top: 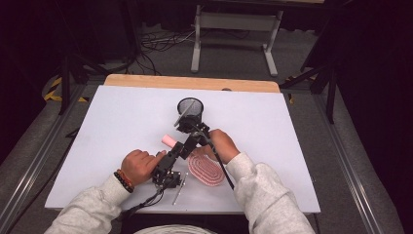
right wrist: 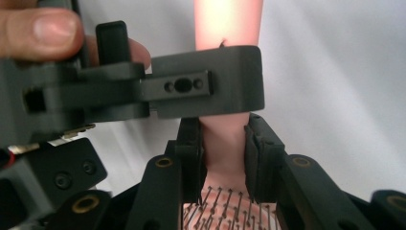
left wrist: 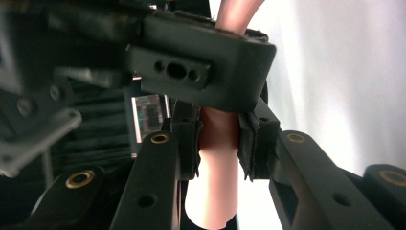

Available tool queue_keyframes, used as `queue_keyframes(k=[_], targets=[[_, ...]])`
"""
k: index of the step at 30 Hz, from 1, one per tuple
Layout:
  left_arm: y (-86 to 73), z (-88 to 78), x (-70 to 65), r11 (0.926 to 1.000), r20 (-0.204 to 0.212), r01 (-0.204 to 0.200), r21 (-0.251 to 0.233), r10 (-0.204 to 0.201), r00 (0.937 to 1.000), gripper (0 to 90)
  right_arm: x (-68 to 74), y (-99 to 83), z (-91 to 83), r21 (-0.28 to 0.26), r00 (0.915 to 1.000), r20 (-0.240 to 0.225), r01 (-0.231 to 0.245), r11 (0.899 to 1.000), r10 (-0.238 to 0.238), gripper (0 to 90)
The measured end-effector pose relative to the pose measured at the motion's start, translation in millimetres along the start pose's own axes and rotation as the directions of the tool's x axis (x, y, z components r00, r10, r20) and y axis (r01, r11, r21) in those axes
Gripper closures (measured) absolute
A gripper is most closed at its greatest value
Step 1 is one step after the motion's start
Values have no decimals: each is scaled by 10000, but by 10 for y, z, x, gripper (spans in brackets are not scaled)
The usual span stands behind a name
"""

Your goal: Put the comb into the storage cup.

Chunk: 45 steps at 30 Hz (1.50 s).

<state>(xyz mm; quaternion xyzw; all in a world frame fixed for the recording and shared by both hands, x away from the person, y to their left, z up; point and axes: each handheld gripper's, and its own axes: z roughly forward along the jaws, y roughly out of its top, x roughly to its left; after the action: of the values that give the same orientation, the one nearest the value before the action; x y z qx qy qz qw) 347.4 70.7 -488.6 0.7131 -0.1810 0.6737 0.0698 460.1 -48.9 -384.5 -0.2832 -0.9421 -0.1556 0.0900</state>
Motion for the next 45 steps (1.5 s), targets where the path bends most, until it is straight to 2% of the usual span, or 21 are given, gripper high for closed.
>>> queue_keyframes(k=[4,11,14,20,22,25,28,29,30,32,35,36,37,38,39,40,41,42,43,44,45], targets=[[47,38,-4,9968,67,-652,458,649,9979,723,16,51,38,250,9990,441,92,9996,-103,708],[-91,22,101,9934,773,1145,-38,-1139,9905,726,-7,92,-13,261,9999,-112,-68,9996,71,692],[-130,11,132,9912,1219,1319,-146,-1292,9841,727,-44,67,-18,181,9973,-724,-66,9998,79,660],[-292,-5,216,9401,2281,3389,-353,-3226,9186,727,-122,-66,-192,-828,9929,-1113,-512,9952,419,383],[-327,-5,237,9383,2411,3451,-245,-3294,9129,728,-130,-100,-261,-1216,9929,-1128,-501,9913,363,366],[-378,21,219,9181,2458,3952,-282,-3769,8931,729,-191,-240,-551,-2742,9763,-2051,-1254,9535,694,384],[-416,-5,261,9117,2319,4094,-333,-3914,8905,729,-192,-287,-591,-2712,9763,-2084,-1152,9556,585,373],[-421,-2,252,8939,2210,4445,-582,-4227,8789,730,-174,-350,-664,-2891,9794,-1990,-932,9528,355,342],[-442,-24,275,8918,2074,4482,-619,-4277,8798,730,-174,-350,-664,-2891,9794,-1990,-932,9528,355,342],[-488,-49,325,9031,1890,4273,-437,-4125,8911,732,-169,-525,-844,-4354,9694,-2395,-579,8984,-536,387],[-530,-56,356,9098,1624,4142,-248,-4052,8997,733,-94,-684,-933,-5112,9964,-511,317,8589,-672,353],[-549,-63,364,9111,1470,4115,-247,-4038,9029,733,-94,-684,-933,-5112,9964,-511,317,8589,-672,353],[-551,-73,375,9251,1366,3797,-23,-3758,9166,733,21,-773,-961,-5396,9844,1601,1488,8286,-725,342],[-554,-79,375,9310,1233,3651,-53,-3617,9241,733,125,-859,-954,-5536,9491,2993,2564,7923,-980,345],[-553,-94,387,9336,1217,3584,29,-3561,9265,733,199,-946,-932,-5706,9291,3480,3159,7580,-1252,342],[-551,-96,390,9329,1167,3602,25,-3581,9264,732,269,-1104,-850,-6408,9388,3267,3053,7045,-1097,362],[-551,-106,392,9318,1084,3630,-69,-3601,9266,732,269,-1104,-850,-6408,9388,3267,3053,7045,-1097,362],[-546,-114,394,9298,1113,3681,-48,-3654,9242,732,246,-1245,-717,-7043,9642,2587,2290,6720,-575,363],[-534,-117,397,9346,1082,3557,-58,-3530,9293,732,246,-1245,-717,-7043,9642,2587,2290,6720,-575,363],[-522,-128,397,9369,1004,3494,-156,-3462,9328,732,182,-1323,-622,-7458,9861,1623,1469,6498,-366,360],[-506,-140,401,9386,973,3444,-211,-3409,9351,732,35,-1445,-437,-7551,9989,462,328,6548,33,300]])
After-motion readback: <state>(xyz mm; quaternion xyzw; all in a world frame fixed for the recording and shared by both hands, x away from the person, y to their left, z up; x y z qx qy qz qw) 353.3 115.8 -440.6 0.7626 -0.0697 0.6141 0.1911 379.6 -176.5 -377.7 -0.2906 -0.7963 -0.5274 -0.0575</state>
